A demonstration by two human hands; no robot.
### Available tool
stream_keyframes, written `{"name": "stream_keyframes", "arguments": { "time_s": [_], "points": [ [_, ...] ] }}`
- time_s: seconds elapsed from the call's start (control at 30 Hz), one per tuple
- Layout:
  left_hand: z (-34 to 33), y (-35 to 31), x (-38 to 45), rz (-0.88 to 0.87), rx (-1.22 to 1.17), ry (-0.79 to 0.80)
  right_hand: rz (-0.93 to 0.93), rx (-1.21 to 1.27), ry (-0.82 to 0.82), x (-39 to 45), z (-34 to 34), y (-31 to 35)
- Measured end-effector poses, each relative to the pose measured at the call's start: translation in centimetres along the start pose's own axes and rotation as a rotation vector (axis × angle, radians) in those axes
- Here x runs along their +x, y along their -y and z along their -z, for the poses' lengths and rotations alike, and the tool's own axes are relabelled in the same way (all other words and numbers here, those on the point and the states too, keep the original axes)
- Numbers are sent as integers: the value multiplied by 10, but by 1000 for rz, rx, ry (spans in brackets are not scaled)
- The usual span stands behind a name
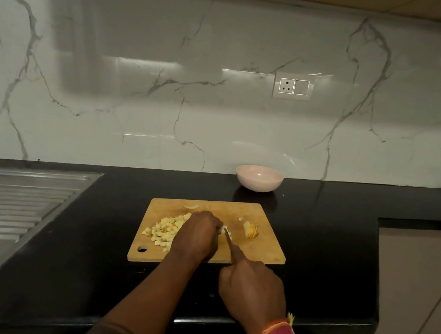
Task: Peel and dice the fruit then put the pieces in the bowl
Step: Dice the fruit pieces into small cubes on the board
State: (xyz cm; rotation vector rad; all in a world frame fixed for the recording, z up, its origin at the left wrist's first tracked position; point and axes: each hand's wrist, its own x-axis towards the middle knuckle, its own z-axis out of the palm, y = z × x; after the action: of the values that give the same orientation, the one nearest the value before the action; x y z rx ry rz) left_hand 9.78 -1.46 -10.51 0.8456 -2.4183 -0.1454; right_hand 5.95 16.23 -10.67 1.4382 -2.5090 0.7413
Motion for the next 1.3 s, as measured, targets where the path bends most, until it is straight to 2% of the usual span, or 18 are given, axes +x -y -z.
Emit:
{"name": "stream_keyframes", "arguments": {
  "time_s": [0.17, 0.6, 0.83, 0.97, 1.13, 1.3],
  "points": [
    [2, 2, 0, 50, -55, -12, -45, 88, -13, 9, 3, 5],
    [7, 1, -3, 111, -118, 29, 23, 81, 87, 36, 1, 13],
    [11, -3, -4, 146, -176, -5, -22, 84, -13, 3, 7, -5],
    [16, -3, 0, 159, -175, 43, -42, 196, -21, 7, 12, -2],
    [24, 3, 4, 136, -96, 142, 7, 192, -4, 19, 8, 5],
    [19, 1, 1, 146, -83, 97, 24, 142, 18, 28, 3, 9]
  ]
}}
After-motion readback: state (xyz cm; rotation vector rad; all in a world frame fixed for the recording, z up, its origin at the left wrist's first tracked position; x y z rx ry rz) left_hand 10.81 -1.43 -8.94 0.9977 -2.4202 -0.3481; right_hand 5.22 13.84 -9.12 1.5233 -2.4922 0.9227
